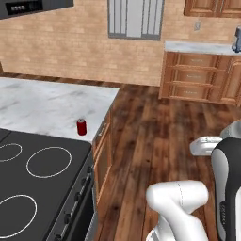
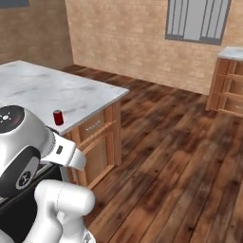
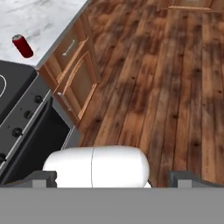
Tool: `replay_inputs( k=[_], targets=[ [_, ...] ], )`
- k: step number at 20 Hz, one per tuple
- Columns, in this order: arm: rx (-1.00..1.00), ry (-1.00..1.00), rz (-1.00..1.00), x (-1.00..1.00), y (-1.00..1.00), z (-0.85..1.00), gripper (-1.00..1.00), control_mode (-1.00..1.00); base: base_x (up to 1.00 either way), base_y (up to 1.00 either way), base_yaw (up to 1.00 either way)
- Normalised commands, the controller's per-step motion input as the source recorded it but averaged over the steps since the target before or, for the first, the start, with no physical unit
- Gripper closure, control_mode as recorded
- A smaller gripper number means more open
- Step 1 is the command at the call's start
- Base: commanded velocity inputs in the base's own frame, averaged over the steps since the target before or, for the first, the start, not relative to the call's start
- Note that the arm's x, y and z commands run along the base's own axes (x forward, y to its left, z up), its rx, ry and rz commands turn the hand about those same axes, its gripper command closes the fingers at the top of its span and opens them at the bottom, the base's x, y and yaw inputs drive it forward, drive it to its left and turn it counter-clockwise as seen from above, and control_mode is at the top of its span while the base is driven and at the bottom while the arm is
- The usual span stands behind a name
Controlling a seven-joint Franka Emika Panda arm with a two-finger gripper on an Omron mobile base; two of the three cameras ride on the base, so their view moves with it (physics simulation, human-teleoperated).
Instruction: Four empty soda cans are scattered around the kitchen. Gather all the cans and cluster them next to the stove for recycling.
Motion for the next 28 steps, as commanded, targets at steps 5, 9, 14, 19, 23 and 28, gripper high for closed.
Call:
replay_inputs(
  k=[5,9,14,19,23,28],
  targets=[
    [0.00,0.00,0.00,0.00,0.00,0.00,-1.00,1.00,0.58,-0.40,0.24],
    [0.00,0.00,0.00,0.00,0.00,0.00,-1.00,1.00,0.66,-0.38,0.27],
    [0.00,0.00,0.00,0.00,0.00,0.00,-1.00,1.00,0.23,-0.28,0.41],
    [0.00,0.00,0.00,0.00,0.00,0.00,-1.00,1.00,-0.08,-0.09,0.41],
    [0.00,0.00,0.00,0.00,0.00,0.00,-1.00,1.00,-0.09,0.00,0.40],
    [0.00,0.00,0.00,0.00,0.00,0.00,-1.00,1.00,0.12,-0.35,0.37]
  ],
)
